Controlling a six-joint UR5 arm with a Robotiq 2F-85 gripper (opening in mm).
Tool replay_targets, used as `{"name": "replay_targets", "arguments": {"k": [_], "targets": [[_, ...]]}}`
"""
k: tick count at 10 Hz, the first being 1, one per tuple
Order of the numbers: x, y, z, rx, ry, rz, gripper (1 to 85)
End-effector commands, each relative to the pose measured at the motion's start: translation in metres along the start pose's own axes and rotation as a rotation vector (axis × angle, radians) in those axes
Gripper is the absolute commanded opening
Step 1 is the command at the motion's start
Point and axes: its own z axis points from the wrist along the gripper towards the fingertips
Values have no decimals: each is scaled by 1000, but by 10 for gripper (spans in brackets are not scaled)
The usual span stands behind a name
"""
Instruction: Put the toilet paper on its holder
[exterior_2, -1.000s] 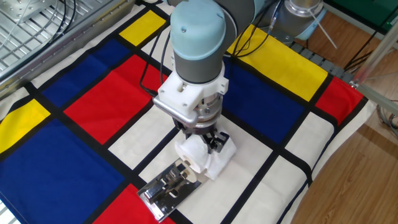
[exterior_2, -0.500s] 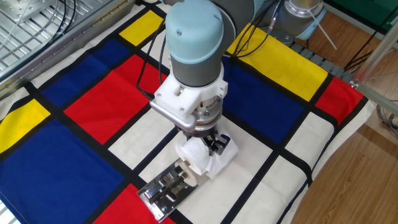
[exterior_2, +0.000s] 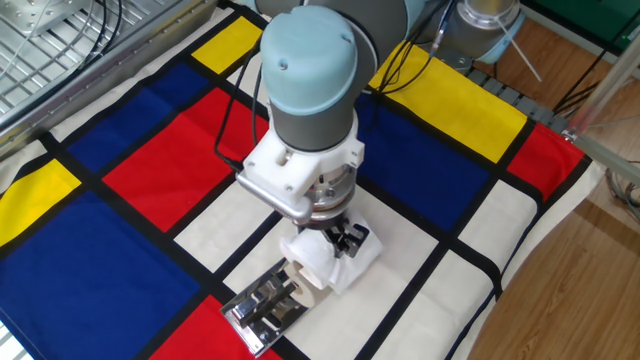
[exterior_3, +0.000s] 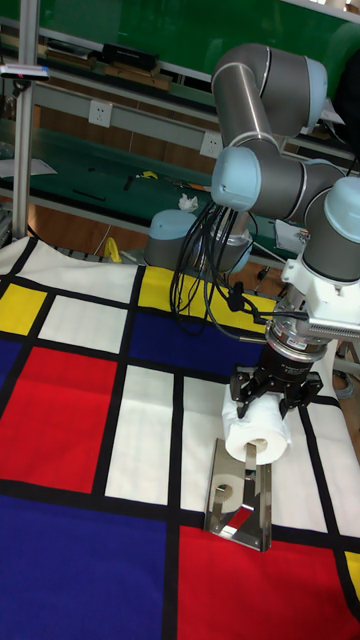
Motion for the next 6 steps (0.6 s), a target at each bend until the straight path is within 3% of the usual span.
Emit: {"name": "replay_targets", "arguments": {"k": [1, 6], "targets": [[-5, -1, -2, -12, -1, -10, 10], [-16, -8, -3, -23, -11, -38, 10]]}}
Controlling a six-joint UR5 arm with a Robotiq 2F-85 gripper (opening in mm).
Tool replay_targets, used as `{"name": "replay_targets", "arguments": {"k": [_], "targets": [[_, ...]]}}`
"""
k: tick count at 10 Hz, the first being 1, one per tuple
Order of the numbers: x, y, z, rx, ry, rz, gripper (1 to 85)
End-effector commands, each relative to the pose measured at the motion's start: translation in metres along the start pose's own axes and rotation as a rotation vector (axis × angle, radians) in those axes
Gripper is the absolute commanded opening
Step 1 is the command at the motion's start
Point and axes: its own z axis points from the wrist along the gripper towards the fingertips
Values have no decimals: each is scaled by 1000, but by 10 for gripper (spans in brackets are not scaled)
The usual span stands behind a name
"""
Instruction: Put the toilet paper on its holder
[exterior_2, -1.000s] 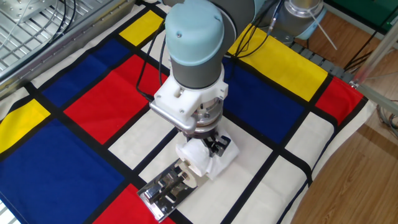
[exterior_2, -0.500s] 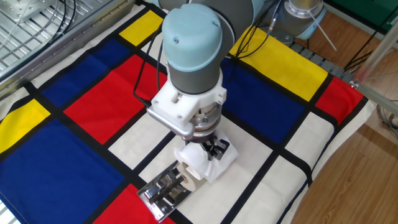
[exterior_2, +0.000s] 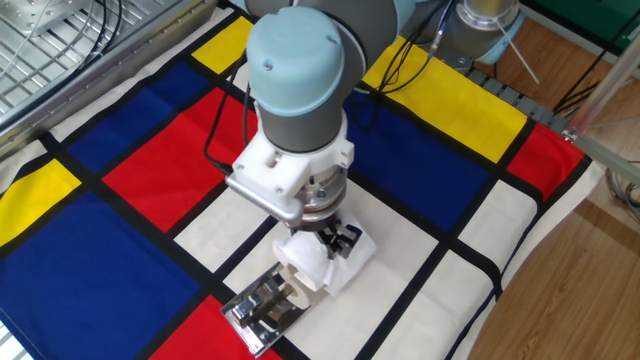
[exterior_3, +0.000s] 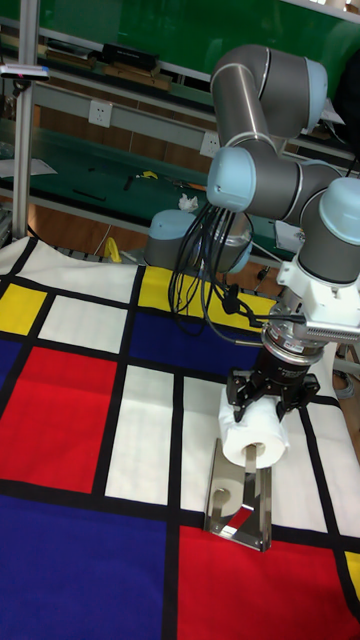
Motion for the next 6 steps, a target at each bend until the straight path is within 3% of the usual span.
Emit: {"name": "replay_targets", "arguments": {"k": [1, 6], "targets": [[-14, -7, -4, -15, -3, -22, 10], [-26, -1, -5, -44, -37, 4, 10]]}}
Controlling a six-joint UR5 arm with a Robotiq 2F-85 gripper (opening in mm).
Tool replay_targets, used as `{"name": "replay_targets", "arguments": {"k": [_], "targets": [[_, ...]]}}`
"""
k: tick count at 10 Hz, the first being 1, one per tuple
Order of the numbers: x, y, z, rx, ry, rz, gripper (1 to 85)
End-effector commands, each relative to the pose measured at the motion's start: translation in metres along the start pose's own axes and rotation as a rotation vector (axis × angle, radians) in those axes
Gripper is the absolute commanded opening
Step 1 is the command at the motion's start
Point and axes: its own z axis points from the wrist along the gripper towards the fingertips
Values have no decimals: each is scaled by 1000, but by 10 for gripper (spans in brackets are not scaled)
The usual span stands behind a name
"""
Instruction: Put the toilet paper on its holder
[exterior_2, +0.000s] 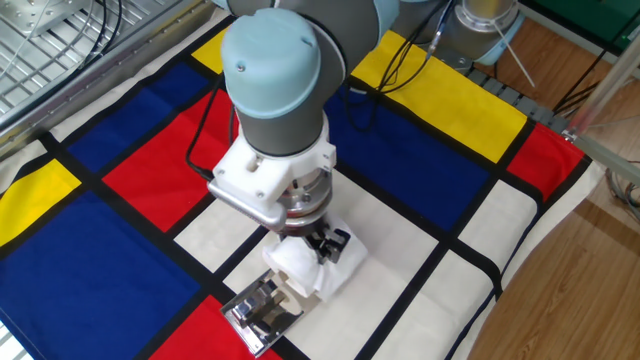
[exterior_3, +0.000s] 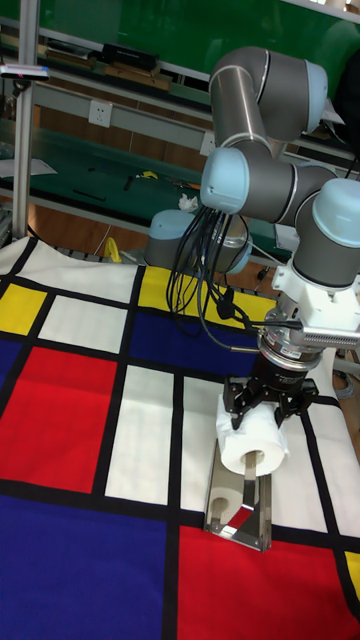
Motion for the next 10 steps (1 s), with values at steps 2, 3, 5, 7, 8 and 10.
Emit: {"name": "replay_targets", "arguments": {"k": [2, 3, 5, 7, 8, 10], "targets": [[-14, 1, -2, -11, -45, 14, 10], [-16, -4, -2, 5, -54, 9, 10], [-18, -9, -1, 14, -47, -5, 10], [-31, -14, -4, 8, -40, -17, 10], [-39, -15, -6, 3, -37, -20, 10], [-55, -16, -7, -5, -39, -20, 10]]}}
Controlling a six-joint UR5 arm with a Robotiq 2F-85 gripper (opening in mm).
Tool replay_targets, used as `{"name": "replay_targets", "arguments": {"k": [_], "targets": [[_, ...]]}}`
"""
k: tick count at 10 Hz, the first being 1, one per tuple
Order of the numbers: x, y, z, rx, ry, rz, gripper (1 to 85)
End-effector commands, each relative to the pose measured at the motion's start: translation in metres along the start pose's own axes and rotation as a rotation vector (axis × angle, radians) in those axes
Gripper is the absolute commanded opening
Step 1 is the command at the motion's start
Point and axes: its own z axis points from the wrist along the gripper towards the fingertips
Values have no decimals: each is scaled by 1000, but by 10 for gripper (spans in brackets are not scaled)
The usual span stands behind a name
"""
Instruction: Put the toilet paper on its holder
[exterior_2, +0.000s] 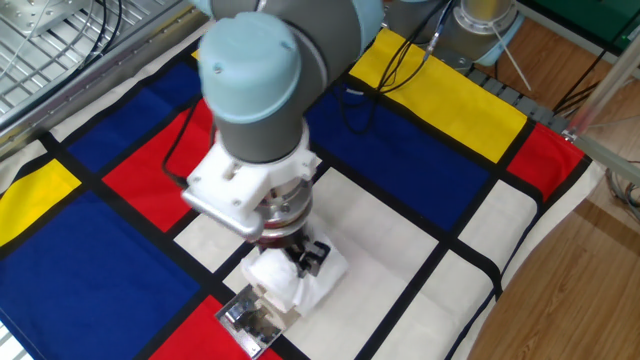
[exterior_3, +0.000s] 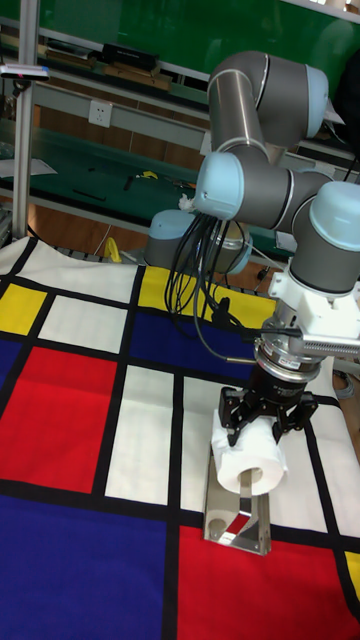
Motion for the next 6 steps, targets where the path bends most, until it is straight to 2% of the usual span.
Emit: {"name": "replay_targets", "arguments": {"k": [1, 6], "targets": [[-26, -2, 2, -23, -13, 0, 10], [-32, 1, 4, -35, -28, 21, 10]]}}
